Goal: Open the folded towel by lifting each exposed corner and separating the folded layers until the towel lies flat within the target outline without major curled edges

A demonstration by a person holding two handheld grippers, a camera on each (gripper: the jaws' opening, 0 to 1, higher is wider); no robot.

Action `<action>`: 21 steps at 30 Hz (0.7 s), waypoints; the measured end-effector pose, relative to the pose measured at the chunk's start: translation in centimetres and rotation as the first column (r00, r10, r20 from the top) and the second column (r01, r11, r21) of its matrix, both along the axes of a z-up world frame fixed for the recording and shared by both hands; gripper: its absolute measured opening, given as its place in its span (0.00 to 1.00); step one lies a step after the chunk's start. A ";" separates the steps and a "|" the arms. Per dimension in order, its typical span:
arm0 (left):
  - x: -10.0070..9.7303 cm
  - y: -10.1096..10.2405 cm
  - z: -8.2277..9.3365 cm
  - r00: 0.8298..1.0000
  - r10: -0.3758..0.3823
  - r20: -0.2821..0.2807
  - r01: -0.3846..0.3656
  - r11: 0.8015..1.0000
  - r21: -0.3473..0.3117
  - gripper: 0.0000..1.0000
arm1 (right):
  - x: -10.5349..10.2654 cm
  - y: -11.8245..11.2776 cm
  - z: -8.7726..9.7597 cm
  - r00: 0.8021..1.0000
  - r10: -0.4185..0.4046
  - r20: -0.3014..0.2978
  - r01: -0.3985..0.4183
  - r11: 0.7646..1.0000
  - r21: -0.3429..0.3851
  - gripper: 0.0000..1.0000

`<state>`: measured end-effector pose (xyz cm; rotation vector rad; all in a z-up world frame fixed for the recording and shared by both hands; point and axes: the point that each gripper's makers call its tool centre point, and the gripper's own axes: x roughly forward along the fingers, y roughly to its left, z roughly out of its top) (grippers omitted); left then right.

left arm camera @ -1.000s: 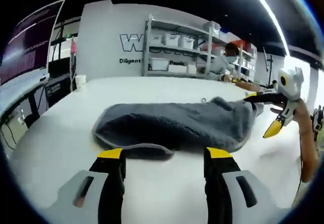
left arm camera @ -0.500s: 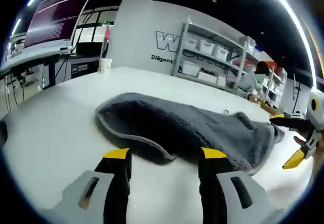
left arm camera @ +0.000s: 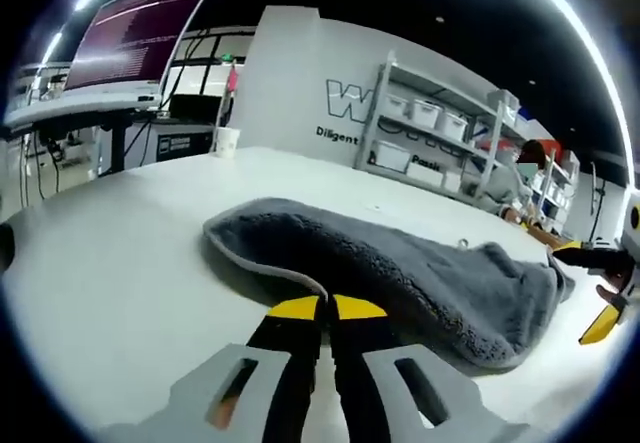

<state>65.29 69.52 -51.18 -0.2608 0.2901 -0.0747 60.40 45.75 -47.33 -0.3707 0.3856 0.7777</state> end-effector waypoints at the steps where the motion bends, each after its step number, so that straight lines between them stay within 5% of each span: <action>1: 0.0 0.0 0.2 1.000 -0.004 0.006 0.004 1.000 -0.010 0.02 | 0.0 0.0 0.0 1.000 0.000 0.000 0.000 1.000 -0.001 0.98; 10: -0.5 0.5 1.7 0.997 -0.073 0.033 0.076 0.994 -0.083 0.02 | 0.1 -0.1 -0.2 1.000 -0.001 -0.009 0.001 1.000 0.001 0.98; 21: -1.9 2.8 3.3 0.982 -0.185 0.029 0.186 0.982 -0.041 0.01 | 0.1 -0.2 -0.5 1.000 -0.004 -0.017 0.004 1.000 -0.007 0.98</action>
